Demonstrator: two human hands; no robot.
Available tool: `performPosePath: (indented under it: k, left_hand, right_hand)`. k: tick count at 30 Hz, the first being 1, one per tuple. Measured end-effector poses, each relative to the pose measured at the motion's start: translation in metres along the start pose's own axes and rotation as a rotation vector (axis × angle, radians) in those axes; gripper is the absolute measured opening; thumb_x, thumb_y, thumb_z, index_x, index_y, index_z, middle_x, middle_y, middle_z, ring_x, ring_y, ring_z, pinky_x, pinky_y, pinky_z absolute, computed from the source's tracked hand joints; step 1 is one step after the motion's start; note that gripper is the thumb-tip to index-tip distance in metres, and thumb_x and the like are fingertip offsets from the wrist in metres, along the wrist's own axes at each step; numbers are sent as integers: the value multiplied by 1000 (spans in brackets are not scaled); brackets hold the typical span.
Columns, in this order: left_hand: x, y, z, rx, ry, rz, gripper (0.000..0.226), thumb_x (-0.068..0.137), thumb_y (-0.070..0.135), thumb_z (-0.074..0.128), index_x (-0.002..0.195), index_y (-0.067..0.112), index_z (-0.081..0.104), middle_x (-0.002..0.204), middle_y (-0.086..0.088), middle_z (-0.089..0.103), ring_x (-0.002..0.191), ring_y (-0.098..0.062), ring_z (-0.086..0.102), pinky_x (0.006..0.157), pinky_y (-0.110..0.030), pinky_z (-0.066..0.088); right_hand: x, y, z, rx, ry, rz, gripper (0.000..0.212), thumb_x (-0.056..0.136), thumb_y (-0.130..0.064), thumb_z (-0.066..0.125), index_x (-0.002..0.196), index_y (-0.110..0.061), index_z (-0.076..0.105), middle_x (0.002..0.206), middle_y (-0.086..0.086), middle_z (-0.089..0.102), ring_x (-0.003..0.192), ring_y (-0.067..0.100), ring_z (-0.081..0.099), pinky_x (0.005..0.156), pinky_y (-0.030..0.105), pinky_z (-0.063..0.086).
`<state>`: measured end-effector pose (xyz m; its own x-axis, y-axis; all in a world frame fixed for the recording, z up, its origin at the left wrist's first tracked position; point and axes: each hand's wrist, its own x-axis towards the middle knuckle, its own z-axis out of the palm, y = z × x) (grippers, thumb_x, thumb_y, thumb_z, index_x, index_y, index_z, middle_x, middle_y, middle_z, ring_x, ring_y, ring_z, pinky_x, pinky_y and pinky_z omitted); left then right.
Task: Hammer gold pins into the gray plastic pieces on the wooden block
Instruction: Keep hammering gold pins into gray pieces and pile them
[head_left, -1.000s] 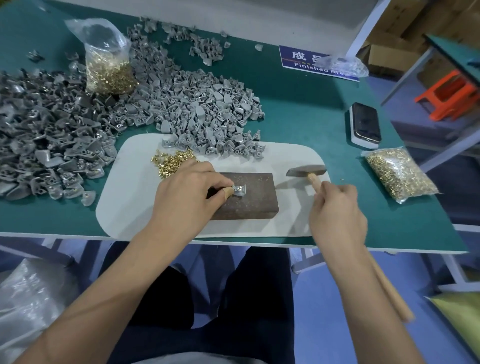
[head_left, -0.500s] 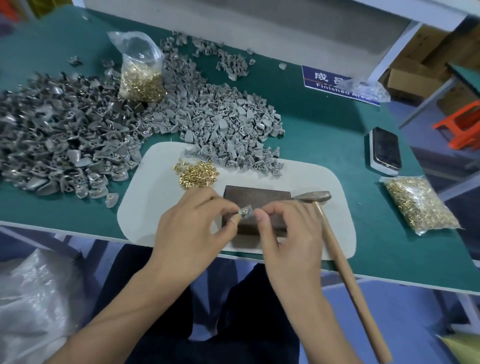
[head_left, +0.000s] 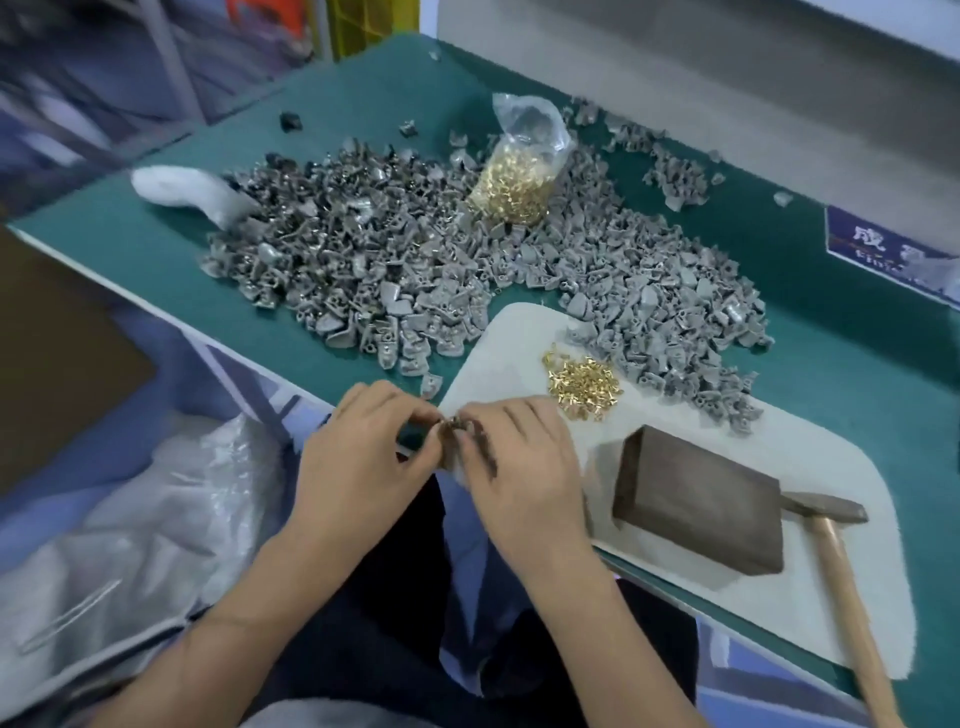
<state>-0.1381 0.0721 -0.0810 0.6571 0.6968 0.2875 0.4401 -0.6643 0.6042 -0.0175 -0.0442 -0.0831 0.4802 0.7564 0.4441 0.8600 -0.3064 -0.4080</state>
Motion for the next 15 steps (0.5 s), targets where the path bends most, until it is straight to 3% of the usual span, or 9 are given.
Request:
performPosePath:
  k: [5,10,15]
  left_hand:
    - [6,-18,-5,41,25,-40,7,85,26,74,92,26,72,88,10,60,90,-19,56,68,-37,51]
    - [19,-15,-7,59,31,-70,7,89,34,72,95,30,73,90,11,62,95,-16,57,65,-39,52]
    - [26,-13,-7,33,72,-68,10,84,32,78,86,29,69,89,12,60,89,-14,60,57,-30,45]
  right_hand:
    - [15,-9,22,38,-44,22,18,99,-24,62,110,-15,73,99,-1,63,95,24,54,84,42,49]
    - [20,-12,24,46,-77,33,32,100,-25,61,129,-13,70,96,3,60,93,25,52,81,44,49]
    - [18,-14,15,204,-46,95,32,98,-18,65,129,-13,68,100,-1,63,98,20,54,85,38,50]
